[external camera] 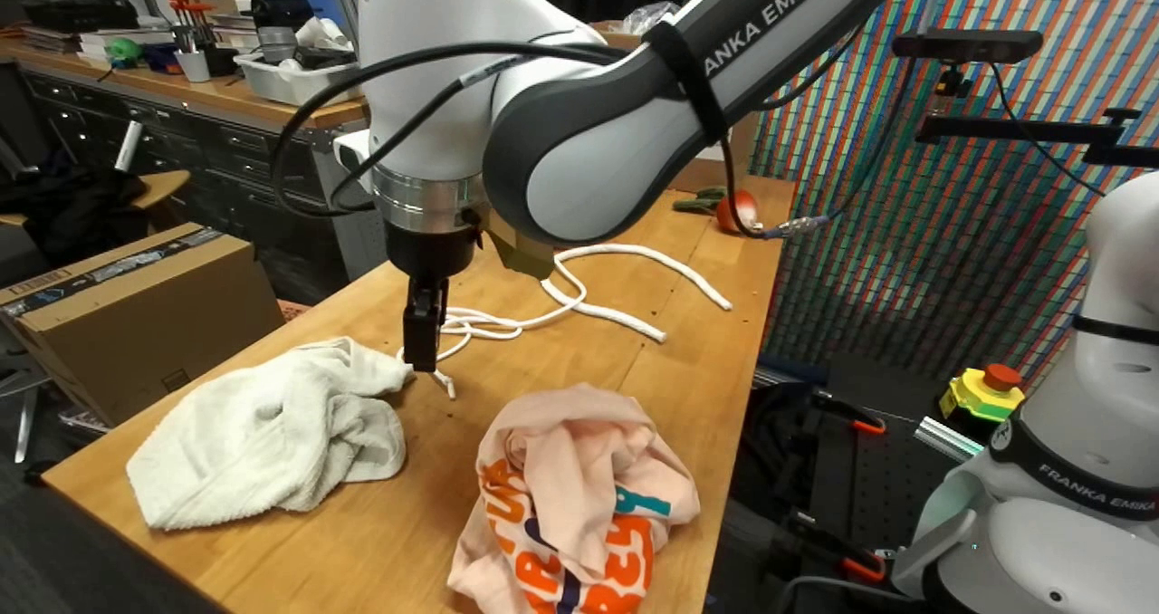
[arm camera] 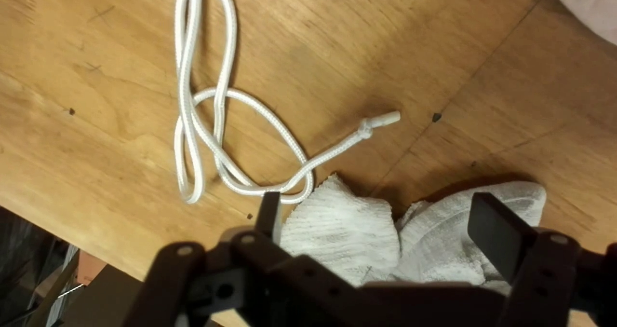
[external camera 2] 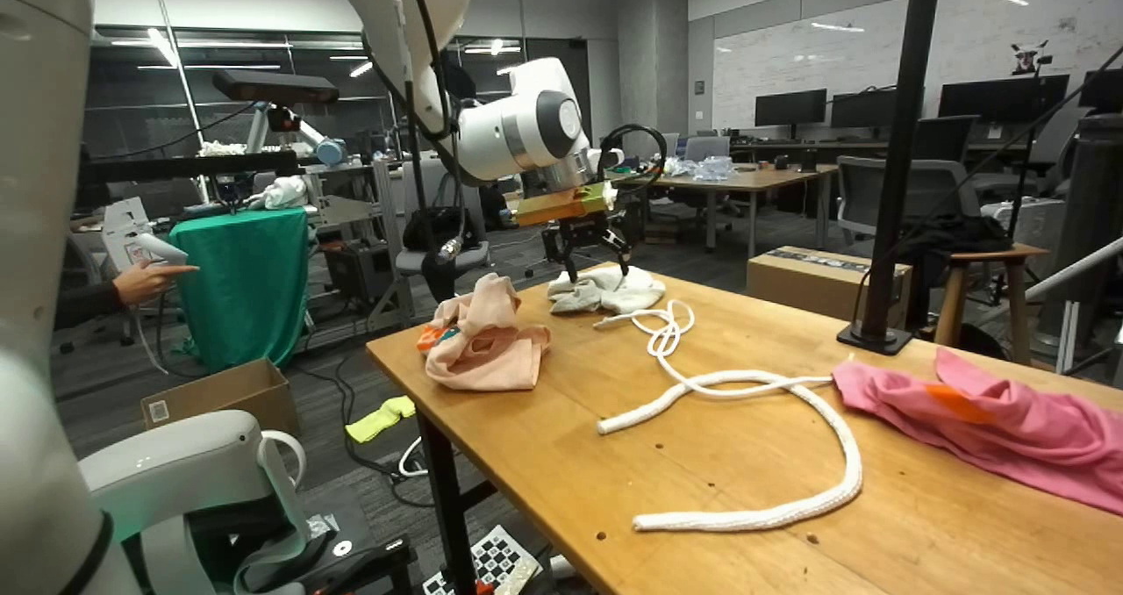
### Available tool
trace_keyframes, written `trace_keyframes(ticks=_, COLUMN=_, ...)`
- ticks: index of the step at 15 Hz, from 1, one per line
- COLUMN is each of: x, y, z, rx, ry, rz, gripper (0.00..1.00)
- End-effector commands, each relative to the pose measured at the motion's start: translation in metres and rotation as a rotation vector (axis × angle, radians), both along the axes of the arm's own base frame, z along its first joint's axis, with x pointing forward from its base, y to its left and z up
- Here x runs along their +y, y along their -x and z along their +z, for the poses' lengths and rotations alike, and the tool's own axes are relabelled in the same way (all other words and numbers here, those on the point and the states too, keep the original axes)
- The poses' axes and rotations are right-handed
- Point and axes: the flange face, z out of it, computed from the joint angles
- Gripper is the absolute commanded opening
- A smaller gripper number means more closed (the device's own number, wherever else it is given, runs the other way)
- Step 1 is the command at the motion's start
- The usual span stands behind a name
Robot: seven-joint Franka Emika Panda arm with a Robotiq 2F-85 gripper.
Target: Spread the objects across on the table
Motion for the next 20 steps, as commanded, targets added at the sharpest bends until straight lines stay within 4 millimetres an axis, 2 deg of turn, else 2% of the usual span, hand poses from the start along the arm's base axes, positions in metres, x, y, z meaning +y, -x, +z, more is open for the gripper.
trace_keyframes(ticks=1, x=0.002, y=-0.026, z=-0.009, rx=-0.016, ry=0.025, rz=-0.005, gripper=1.0)
trace_keyframes(ticks=8, x=-0.018, y=-0.058, z=-0.034, rx=-0.008, ry=0.049, rz=-0.034, gripper=1.0)
trace_keyframes(ticks=20, x=-0.051, y=-0.073, z=-0.072, rx=-0.022, ry=0.13, rz=-0.048, gripper=1.0)
